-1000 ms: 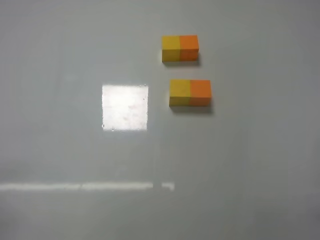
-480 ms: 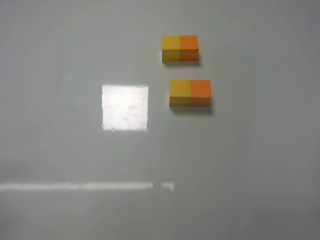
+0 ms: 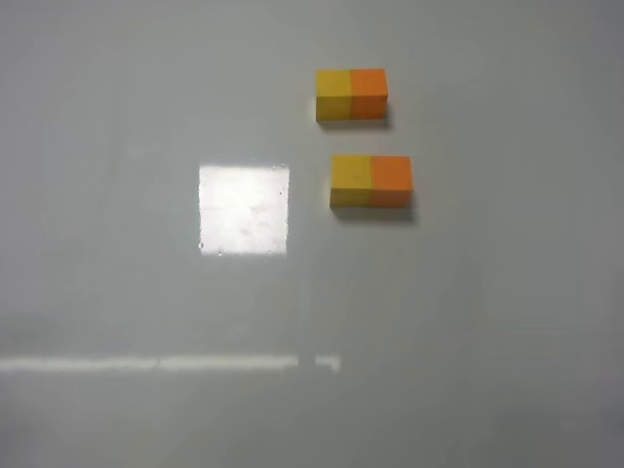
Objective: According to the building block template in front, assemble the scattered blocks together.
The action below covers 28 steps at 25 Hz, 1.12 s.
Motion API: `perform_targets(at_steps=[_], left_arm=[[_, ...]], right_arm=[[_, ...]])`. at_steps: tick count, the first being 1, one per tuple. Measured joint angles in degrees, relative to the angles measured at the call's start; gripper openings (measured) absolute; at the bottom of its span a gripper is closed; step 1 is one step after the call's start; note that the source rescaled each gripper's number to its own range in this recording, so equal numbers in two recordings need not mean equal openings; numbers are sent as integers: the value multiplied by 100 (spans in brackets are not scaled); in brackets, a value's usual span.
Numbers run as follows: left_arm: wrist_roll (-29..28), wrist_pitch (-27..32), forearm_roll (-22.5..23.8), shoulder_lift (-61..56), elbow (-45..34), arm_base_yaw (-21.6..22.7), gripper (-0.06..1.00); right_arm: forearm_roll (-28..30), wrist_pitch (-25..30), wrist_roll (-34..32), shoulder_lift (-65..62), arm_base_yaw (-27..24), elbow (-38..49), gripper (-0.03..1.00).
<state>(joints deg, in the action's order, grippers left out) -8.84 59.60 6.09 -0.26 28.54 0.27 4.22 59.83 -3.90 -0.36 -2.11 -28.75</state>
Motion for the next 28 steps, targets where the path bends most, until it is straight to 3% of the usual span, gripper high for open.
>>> perform_targets(at_steps=[28], left_arm=[[-16,0,0,0,0,0,36]], right_arm=[[0,0,0,0,0,0,42]])
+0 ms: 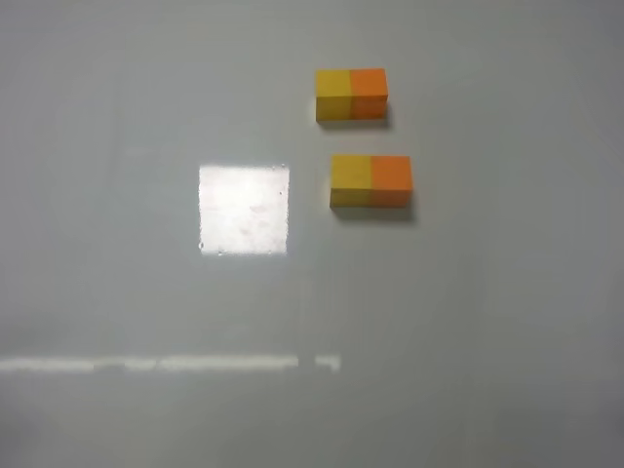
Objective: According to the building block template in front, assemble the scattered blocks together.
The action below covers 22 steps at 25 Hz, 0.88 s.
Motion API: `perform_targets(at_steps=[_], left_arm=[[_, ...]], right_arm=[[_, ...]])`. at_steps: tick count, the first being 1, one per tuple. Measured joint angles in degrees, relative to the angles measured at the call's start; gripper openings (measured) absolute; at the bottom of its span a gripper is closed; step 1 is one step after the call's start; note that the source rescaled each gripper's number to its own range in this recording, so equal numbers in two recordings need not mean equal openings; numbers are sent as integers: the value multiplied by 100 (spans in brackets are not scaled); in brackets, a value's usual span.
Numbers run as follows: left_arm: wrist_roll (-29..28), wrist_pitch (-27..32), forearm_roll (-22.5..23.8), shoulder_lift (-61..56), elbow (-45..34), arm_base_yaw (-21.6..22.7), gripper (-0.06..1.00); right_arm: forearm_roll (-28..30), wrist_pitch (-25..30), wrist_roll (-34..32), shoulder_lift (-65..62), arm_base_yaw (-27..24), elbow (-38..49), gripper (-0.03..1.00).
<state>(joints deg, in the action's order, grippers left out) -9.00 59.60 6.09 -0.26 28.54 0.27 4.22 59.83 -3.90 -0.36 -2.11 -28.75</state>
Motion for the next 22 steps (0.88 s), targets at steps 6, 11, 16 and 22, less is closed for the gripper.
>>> perform_targets(at_steps=[6,11,16,22], left_arm=[[0,0,0,0,0,0,36],[0,0,0,0,0,0,36],[0,0,0,0,0,0,36],[0,0,0,0,0,0,36]], right_arm=[[0,0,0,0,0,0,42],[0,0,0,0,0,0,42],[0,0,0,0,0,0,42],[0,0,0,0,0,0,42]])
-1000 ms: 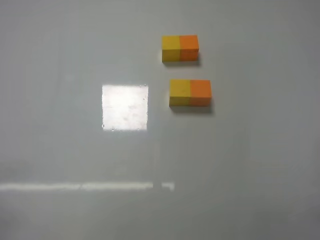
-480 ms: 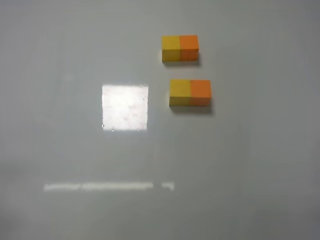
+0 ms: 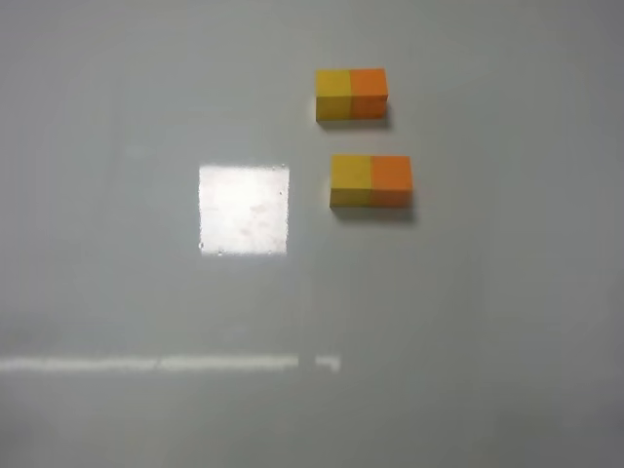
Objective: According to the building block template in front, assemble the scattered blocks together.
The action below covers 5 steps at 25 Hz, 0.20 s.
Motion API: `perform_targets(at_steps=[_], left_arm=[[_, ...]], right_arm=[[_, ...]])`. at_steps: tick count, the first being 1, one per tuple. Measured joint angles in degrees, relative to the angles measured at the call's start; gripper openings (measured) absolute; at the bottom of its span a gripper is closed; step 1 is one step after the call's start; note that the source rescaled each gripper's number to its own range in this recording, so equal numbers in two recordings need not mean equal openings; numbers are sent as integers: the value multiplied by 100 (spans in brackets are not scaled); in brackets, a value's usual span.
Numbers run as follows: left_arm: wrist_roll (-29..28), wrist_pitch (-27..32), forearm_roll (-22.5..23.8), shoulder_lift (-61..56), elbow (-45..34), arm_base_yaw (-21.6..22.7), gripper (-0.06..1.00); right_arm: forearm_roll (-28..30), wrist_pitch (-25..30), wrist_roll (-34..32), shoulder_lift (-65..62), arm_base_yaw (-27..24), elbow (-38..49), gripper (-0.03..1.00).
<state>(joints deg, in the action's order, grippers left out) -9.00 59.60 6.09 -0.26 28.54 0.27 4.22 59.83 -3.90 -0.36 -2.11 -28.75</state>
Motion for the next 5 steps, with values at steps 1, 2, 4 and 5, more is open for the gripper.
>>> perform_targets(at_steps=[1,2,4,5], left_arm=[[0,0,0,0,0,0,36],[0,0,0,0,0,0,36],[0,0,0,0,0,0,36],[0,0,0,0,0,0,36]], right_arm=[[0,0,0,0,0,0,42],[0,0,0,0,0,0,42],[0,0,0,0,0,0,42],[0,0,0,0,0,0,40]])
